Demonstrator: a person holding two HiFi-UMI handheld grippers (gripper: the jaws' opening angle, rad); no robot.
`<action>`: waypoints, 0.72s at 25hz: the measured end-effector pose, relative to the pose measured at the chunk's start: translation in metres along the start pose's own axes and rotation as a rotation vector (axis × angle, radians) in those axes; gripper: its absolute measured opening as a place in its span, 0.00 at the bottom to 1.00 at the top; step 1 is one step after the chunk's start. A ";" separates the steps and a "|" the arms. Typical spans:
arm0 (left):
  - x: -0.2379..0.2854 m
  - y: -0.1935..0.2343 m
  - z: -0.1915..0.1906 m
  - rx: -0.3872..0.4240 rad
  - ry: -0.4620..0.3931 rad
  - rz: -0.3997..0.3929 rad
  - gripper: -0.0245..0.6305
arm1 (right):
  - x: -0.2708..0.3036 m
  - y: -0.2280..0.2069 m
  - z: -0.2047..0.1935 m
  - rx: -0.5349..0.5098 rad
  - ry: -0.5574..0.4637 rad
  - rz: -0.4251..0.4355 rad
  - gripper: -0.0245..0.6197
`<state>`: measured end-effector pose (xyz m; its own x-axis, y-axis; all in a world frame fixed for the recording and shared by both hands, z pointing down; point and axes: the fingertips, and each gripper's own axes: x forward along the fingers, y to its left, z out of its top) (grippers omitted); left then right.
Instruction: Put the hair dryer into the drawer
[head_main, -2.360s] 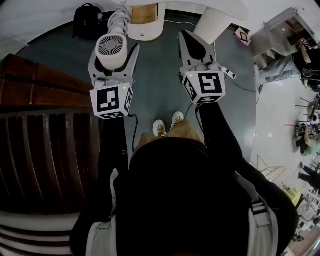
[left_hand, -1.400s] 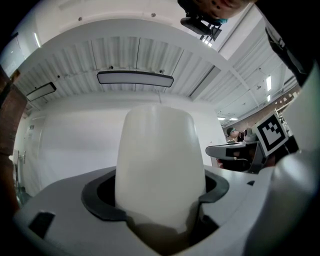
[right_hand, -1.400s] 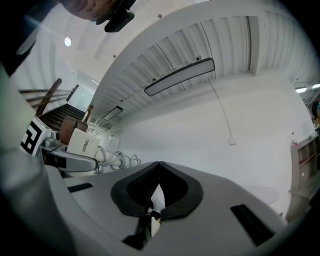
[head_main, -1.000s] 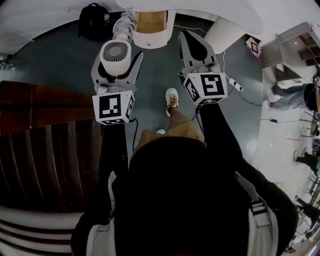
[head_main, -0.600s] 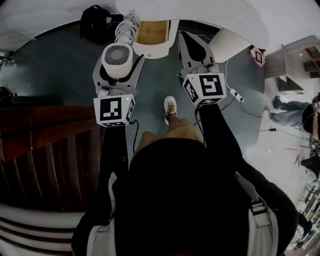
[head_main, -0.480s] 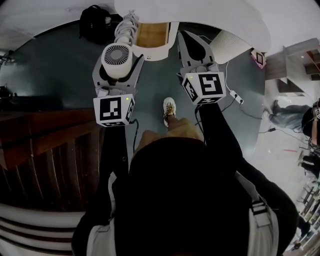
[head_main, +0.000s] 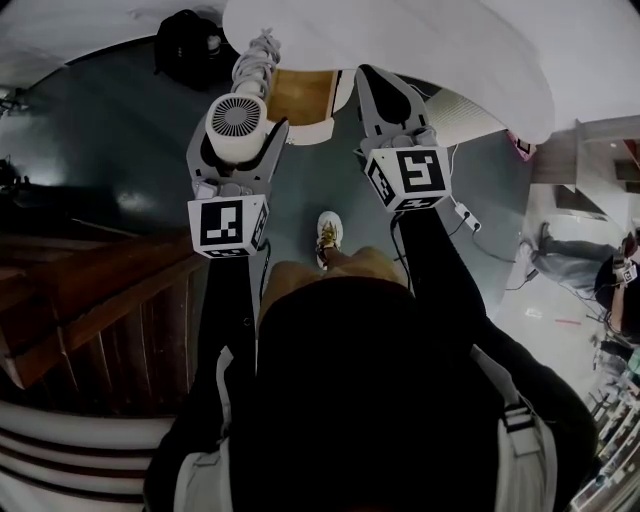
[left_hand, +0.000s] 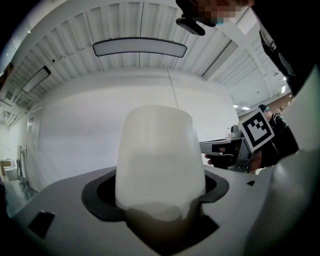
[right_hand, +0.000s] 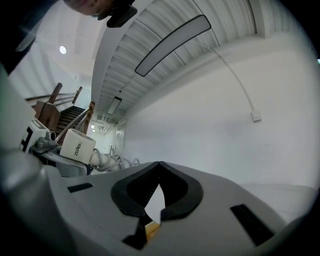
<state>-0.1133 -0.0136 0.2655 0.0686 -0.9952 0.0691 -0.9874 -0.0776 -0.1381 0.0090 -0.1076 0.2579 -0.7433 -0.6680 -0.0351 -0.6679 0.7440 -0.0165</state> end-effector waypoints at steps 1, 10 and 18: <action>0.006 0.000 -0.002 -0.001 0.005 0.003 0.65 | 0.004 -0.006 -0.003 0.002 0.006 0.002 0.08; 0.041 0.001 -0.022 0.015 0.056 -0.013 0.65 | 0.028 -0.035 -0.026 0.033 0.033 -0.006 0.08; 0.063 -0.009 -0.045 0.014 0.117 -0.067 0.65 | 0.040 -0.053 -0.049 0.061 0.073 -0.023 0.08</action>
<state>-0.1063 -0.0724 0.3160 0.1163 -0.9742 0.1936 -0.9790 -0.1453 -0.1430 0.0127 -0.1747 0.3060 -0.7300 -0.6823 0.0386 -0.6830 0.7264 -0.0770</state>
